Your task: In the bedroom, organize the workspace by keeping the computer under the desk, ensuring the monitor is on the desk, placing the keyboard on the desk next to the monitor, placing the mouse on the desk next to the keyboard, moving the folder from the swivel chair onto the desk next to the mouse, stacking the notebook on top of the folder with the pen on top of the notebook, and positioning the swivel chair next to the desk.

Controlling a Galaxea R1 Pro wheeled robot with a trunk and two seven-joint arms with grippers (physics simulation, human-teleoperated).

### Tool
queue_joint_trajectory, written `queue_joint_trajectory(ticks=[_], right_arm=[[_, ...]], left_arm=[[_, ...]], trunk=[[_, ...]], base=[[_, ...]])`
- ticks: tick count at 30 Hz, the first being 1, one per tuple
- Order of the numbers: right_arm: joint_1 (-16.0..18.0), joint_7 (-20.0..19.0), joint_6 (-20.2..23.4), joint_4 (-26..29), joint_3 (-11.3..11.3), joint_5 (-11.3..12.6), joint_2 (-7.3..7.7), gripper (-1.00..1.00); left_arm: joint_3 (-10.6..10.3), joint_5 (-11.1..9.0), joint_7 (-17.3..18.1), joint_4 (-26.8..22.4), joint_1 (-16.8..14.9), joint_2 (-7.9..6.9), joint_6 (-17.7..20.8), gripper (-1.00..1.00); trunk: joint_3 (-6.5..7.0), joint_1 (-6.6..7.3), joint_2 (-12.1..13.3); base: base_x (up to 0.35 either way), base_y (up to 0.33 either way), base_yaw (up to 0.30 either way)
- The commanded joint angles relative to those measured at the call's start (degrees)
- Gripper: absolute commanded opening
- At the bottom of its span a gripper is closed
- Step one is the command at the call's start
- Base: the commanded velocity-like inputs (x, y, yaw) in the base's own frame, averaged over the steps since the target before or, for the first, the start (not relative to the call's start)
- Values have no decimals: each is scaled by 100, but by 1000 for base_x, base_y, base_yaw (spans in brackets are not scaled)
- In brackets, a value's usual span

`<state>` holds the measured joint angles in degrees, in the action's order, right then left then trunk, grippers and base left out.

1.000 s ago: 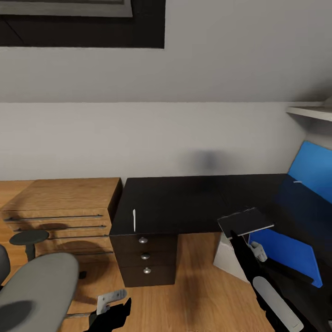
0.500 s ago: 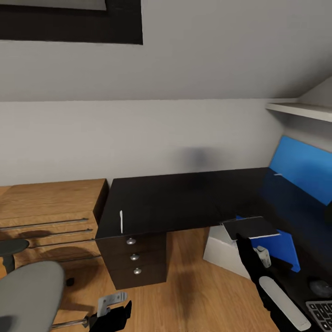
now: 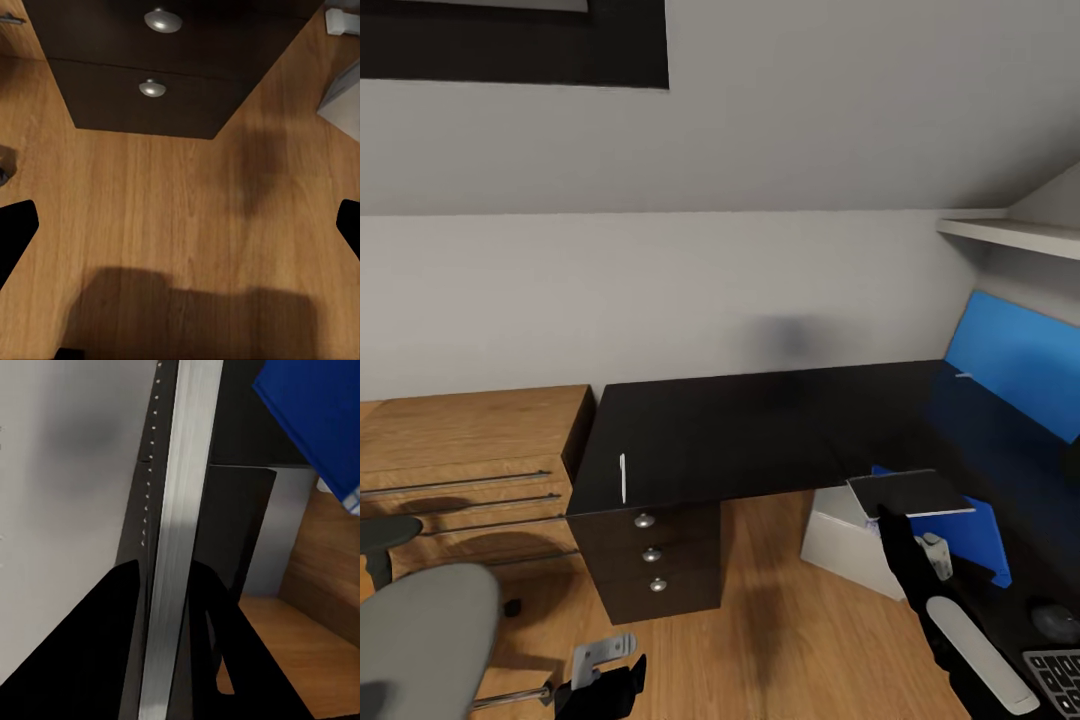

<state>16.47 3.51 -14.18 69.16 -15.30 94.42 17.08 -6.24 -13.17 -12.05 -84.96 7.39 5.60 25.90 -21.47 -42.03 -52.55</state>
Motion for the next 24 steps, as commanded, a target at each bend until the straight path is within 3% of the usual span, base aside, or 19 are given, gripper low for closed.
queue_joint_trajectory(ticks=[1,10,24], right_arm=[[5,14,-48,9,-15,47,6,-100],[5,2,-52,10,274,268,-28,-100],[5,14,-53,-5,584,279,-29,-100]], left_arm=[[-8,-61,-52,-9,0,0,20,100],[-16,-56,-54,139,0,3,16,100],[-15,-54,-52,158,0,3,14,100]], trunk=[[-6,-1,-5],[-7,-1,-5],[-7,-1,-5]], base=[[0,0,0],[0,0,0],[0,0,0]])
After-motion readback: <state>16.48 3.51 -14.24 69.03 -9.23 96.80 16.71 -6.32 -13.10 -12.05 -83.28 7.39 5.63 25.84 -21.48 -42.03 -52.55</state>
